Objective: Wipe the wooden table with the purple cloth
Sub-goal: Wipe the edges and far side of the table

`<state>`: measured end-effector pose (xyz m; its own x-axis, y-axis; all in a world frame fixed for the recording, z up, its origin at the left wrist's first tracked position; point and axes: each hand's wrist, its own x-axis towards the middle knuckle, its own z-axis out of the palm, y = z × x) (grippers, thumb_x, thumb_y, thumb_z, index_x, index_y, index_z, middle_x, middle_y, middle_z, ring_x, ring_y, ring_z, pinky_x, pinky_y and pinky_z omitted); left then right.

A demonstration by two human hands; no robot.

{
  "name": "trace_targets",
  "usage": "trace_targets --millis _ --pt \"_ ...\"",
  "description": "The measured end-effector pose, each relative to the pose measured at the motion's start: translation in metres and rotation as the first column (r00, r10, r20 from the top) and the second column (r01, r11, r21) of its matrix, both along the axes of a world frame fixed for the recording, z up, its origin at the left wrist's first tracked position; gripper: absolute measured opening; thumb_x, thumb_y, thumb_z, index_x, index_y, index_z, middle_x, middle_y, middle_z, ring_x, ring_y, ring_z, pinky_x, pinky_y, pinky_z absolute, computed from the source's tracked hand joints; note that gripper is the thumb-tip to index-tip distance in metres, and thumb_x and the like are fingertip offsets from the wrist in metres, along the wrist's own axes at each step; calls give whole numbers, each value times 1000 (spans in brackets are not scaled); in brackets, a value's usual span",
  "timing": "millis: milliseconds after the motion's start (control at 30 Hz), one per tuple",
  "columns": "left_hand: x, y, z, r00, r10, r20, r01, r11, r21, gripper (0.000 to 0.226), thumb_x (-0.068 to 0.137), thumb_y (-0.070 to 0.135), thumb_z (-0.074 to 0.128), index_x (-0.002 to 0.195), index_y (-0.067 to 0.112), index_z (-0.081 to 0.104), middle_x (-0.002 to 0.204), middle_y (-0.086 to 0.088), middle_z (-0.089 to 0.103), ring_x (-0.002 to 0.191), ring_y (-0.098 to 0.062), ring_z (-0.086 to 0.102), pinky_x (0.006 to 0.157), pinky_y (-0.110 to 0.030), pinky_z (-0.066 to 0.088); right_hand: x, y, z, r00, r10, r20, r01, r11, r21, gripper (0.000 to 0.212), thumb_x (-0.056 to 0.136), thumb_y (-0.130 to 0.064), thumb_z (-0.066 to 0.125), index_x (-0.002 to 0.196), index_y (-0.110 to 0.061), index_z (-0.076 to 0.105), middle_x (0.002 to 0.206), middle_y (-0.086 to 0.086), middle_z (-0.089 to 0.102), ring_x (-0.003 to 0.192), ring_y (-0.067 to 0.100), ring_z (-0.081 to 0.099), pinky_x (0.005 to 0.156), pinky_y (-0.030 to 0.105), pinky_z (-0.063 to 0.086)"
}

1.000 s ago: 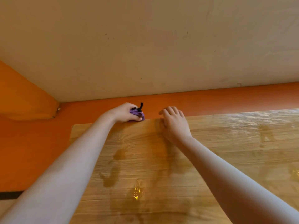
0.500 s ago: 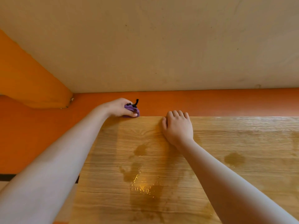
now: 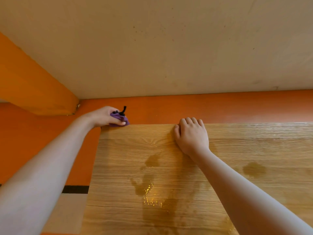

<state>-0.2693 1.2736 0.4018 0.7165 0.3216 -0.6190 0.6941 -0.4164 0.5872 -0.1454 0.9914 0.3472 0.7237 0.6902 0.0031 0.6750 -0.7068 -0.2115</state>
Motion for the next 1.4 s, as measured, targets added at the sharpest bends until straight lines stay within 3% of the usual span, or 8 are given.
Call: trace_targets --millis 300,467,667,833,933,1033,1200,1400 --pt "19 -26 -4 998 -49 40 49 999 9 25 81 24 75 104 16 72 106 -3 71 102 -19 64 96 -37 45 1 0 1 1000 -1 -10 1 1000 -4 38 92 -36 28 83 -13 56 84 2 60 84 23 52 83 35 35" --pt "-19 0 2 994 47 97 -53 997 58 18 81 16 74 100 17 71 100 2 69 95 -12 61 80 -21 43 0 0 3 1000 6 -23 -6 1000 -2 41 92 -40 26 85 -14 57 86 2 61 87 22 52 85 35 35" --pt "-53 25 14 987 135 87 -146 978 147 10 82 12 73 91 12 69 86 -2 65 81 -15 58 66 -18 40 1 -3 5 1000 14 -17 -14 1000 18 43 90 -47 28 82 -15 55 84 1 61 86 22 54 84 36 37" --pt "-80 -1 14 838 398 374 -444 895 41 8 86 12 69 88 17 63 80 0 61 70 -9 53 54 -10 41 5 -3 6 996 19 -89 -14 998 62 37 92 -43 38 97 -14 62 98 2 64 97 22 54 87 35 36" --pt "-87 -15 15 772 519 367 -536 842 -62 5 92 17 61 91 21 60 86 -1 61 71 -13 54 52 -23 42 3 2 13 994 49 -96 -40 995 91 32 91 -36 47 109 -14 61 109 3 63 106 23 53 92 35 35" --pt "-89 -21 16 712 606 354 -586 791 -176 13 94 11 54 90 22 58 89 -2 62 79 -16 56 56 -21 45 -6 15 17 993 120 -20 -118 990 80 29 91 -30 48 109 -13 62 108 4 63 106 25 53 95 37 33" --pt "-83 -29 14 835 348 425 -468 856 220 27 75 12 79 68 21 55 70 6 56 63 -7 48 55 -22 33 -14 19 6 995 101 -25 -99 994 46 39 90 -38 30 94 -15 62 94 2 63 94 23 53 86 36 37" --pt "-66 -31 -4 823 373 427 -518 801 299 30 70 19 84 68 16 54 70 5 55 65 -11 48 54 -26 31 -12 20 4 994 106 -10 -105 992 63 36 90 -37 30 87 -14 58 86 2 62 87 23 54 82 36 38"
